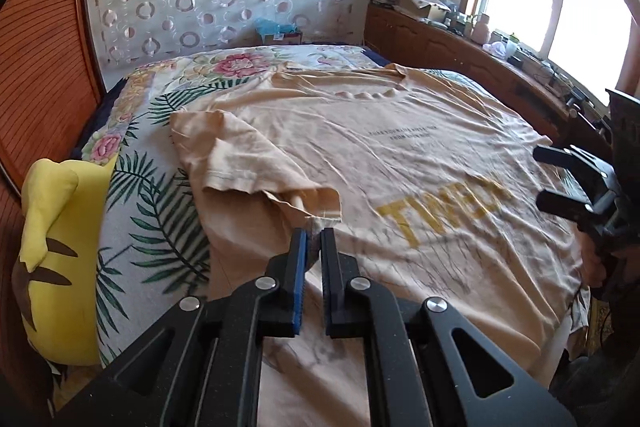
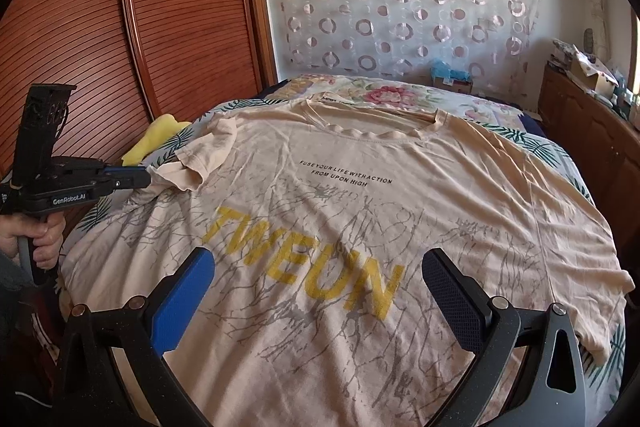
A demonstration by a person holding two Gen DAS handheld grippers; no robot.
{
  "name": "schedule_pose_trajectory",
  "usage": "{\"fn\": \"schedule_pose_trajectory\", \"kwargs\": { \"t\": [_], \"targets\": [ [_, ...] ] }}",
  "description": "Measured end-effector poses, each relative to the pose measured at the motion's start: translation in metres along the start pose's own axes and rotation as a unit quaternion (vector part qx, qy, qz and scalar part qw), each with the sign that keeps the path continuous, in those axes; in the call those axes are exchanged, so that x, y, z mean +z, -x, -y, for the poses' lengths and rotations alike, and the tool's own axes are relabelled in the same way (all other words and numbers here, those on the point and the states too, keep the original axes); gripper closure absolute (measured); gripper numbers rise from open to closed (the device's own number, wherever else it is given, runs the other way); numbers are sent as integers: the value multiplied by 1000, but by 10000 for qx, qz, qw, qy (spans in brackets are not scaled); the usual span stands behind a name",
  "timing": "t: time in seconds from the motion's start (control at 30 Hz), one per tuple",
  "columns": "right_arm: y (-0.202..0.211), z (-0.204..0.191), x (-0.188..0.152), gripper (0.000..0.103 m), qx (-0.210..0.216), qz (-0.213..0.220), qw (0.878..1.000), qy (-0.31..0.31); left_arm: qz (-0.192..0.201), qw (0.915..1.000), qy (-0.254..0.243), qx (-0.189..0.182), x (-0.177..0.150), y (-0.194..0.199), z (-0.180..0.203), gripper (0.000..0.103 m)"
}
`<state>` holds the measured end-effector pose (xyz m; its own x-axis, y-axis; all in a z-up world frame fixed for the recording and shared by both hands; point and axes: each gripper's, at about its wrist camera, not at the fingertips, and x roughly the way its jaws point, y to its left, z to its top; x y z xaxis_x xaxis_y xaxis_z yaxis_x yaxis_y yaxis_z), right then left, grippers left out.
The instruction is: Fold small clothes
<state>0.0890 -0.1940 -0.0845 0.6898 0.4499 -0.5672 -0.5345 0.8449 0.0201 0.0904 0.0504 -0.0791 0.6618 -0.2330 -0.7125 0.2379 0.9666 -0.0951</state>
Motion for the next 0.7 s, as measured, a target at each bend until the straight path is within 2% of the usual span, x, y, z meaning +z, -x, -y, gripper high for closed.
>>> {"fn": "schedule_pose_trajectory", "kwargs": {
  "t": [0.13,0.2,0.23,0.27,0.3,0.37,0.4,0.53,0.7],
  "targets": [
    [1,-1,2,0,-19,-18,10000,57,63,10000,22,52,-7,5,5,88],
    [2,-1,4,0,-31,-23,10000,92,249,9996,137,39,-9,15,4,75],
    [2,-1,5,0,-38,-25,9999,111,328,9993,188,47,-9,19,2,61],
    [2,-2,6,0,-45,-32,9999,136,441,9987,236,91,-10,25,1,53],
    [2,-3,8,0,-49,-35,9998,165,494,9983,270,137,-10,29,-1,52],
    [1,-7,13,0,-60,-34,9996,263,571,9974,358,272,-10,36,-5,29],
    [0,-9,16,0,-76,-29,9994,331,657,9963,394,397,-10,41,-7,24],
    [-7,-26,30,0,-129,72,9970,754,883,9926,558,612,-12,53,-18,22],
    [-28,-47,58,0,74,315,9935,1088,1193,9850,805,957,-19,64,-33,22]
  ]
}}
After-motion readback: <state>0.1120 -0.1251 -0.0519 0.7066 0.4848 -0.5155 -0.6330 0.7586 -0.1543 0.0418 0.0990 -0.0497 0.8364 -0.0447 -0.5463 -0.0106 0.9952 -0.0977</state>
